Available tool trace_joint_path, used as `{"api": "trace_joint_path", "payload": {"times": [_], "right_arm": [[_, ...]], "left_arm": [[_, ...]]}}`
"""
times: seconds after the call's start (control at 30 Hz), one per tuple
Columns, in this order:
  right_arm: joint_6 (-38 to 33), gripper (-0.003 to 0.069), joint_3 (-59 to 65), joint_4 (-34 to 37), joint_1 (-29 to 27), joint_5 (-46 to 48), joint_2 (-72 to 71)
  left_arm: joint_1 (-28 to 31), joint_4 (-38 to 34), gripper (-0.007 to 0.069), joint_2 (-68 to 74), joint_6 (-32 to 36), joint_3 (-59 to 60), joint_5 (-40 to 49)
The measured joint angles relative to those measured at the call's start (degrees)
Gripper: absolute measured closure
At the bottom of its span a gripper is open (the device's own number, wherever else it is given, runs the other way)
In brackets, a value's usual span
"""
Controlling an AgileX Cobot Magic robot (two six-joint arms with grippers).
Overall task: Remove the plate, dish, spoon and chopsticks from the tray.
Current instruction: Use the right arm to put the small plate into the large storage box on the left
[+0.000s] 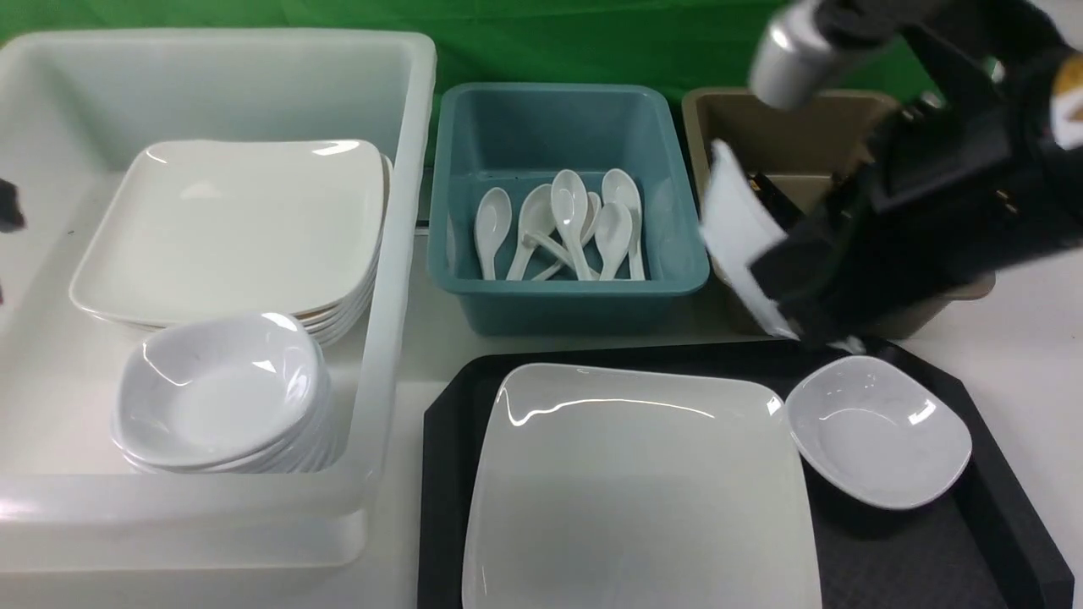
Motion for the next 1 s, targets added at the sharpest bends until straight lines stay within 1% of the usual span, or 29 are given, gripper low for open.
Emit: {"api": "trace_joint_path", "payload": {"times": [0.1, 0.13, 0.17, 0.2, 0.23, 0.27, 0.4, 0.53, 0.6, 0.83, 0.9, 0.93, 0.97, 1.0], "right_arm": [[-3.1, 0.0593, -6.5, 1.1, 4.1, -2.8, 6.4], [-3.2, 0.0593, -7.3, 1.1, 4.6, -3.1, 7.4], [-4.6, 0.0593, -11.2, 1.3, 7.2, -5.3, 11.6], [-4.8, 0.0593, -11.6, 1.3, 7.5, -5.3, 12.1], [-6.3, 0.0593, -15.5, 1.4, 10.2, -7.9, 16.7], [-6.4, 0.0593, -15.8, 1.5, 10.5, -8.4, 17.1], [-8.5, 0.0593, -22.1, 1.7, 15.1, -14.4, 26.2], [-10.6, 0.0593, -24.1, 1.9, 17.0, -18.0, 31.3], [-13.0, 0.0593, -24.6, 1.9, 18.5, -21.6, 35.8], [-15.1, 0.0589, -24.6, 2.0, 19.4, -24.5, 41.9], [-15.2, 0.0551, -24.6, 2.0, 19.6, -24.9, 42.9], [-15.3, 0.0490, -24.6, 2.0, 19.7, -24.9, 42.9], [-15.3, 0.0490, -24.6, 1.9, 19.7, -24.9, 42.9], [-15.3, 0.0377, -24.6, 2.0, 19.7, -24.8, 42.7]], "left_arm": [[7.0, -6.5, 0.0571, 0.0, 3.1, 0.0, -1.4], [7.4, -6.9, 0.0571, 0.0, 3.3, 0.0, -1.4], [10.6, -9.3, 0.0571, 0.0, 4.3, 0.0, -1.4], [10.8, -9.5, 0.0571, 0.0, 4.3, 0.0, -1.4], [12.7, -10.5, 0.0571, 0.0, 4.8, 0.0, -1.2], [12.9, -10.6, 0.0571, 0.0, 4.8, 0.0, -1.2], [13.4, -11.6, 0.0571, 0.0, 5.2, 0.0, -1.0], [13.4, -11.7, 0.0571, 0.0, 5.2, 0.0, -0.8], [13.4, -11.7, 0.0571, 0.0, 5.2, 0.0, -0.8], [13.4, -11.7, 0.0571, 0.0, 5.2, 0.0, -0.8], [13.4, -11.7, 0.0571, 0.0, 5.7, 0.0, -0.8], [13.4, -11.7, 0.0571, 0.0, 6.0, 0.0, -0.8], [13.4, -11.7, 0.0571, 0.0, 6.0, 0.0, -0.8], [13.4, -11.9, 0.0571, 0.0, 6.2, 0.0, -0.8]]}}
